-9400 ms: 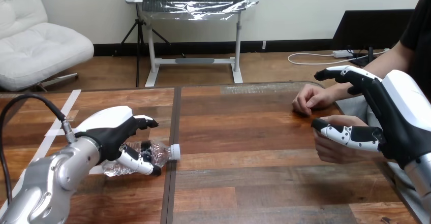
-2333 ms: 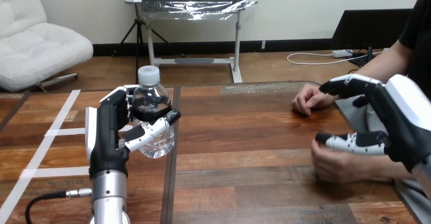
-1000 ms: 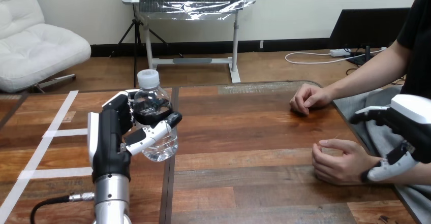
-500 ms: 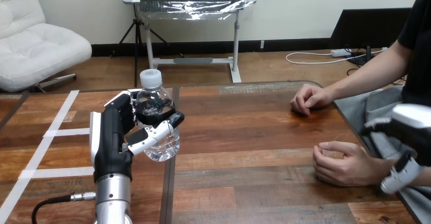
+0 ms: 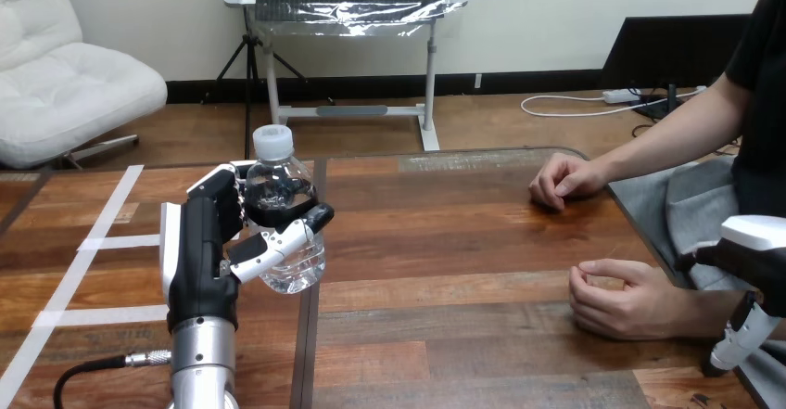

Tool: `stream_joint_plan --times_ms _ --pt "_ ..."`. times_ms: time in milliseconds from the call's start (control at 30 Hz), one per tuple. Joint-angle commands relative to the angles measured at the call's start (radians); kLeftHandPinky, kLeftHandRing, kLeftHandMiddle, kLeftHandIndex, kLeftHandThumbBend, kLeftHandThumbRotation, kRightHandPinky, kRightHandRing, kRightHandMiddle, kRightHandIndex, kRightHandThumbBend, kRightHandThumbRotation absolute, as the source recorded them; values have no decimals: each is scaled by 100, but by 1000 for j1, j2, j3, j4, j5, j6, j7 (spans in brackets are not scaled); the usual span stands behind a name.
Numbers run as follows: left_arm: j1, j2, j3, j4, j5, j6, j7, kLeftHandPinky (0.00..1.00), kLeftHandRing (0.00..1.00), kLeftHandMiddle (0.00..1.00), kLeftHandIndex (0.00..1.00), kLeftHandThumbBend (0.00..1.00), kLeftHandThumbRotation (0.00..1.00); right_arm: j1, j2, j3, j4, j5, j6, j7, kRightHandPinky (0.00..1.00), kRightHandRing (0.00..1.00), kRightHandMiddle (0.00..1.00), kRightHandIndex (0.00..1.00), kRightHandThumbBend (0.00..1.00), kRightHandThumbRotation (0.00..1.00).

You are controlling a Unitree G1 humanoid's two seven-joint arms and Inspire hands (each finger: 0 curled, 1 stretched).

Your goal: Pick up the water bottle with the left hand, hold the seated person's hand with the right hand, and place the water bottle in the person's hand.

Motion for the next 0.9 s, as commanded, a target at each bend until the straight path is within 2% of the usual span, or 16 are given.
stream_joint_plan --times_ms 0,167,333,433,533,633,733,867 --pt "-58 12 8 -46 7 -24 -9 41 41 44 52 59 0 -106 -31 19 42 -24 -11 -15 88 95 95 92 75 5" --pt "-57 12 9 -50 16 -20 -6 42 41 44 52 59 0 -125 -27 37 79 -31 -25 -23 90 95 96 91 73 4" --pt "-59 12 10 -47 26 -27 -1 42 41 44 52 59 0 -152 -26 63 125 -40 -47 -21 90 96 96 92 73 9" --pt "-57 8 13 -51 -4 -23 -32 42 41 44 52 58 0 -167 -24 79 148 -55 -59 -22 91 96 96 92 73 10" --pt "-61 8 17 -41 2 -34 -29 42 41 44 52 58 0 -184 -29 106 182 -79 -93 -33 90 95 96 92 72 12" --pt "-60 9 17 -47 17 -29 -23 42 41 44 51 58 0 -203 -10 109 220 -74 -92 -40 91 95 96 92 72 12" --pt "-60 6 18 -50 9 -25 -31 42 42 44 51 58 0 -212 -7 121 257 -80 -122 -71 91 95 96 92 72 10" --pt "-63 10 18 -41 18 -37 -29 42 41 44 51 58 0 -240 11 135 295 -77 -107 -65 90 95 96 92 72 9"
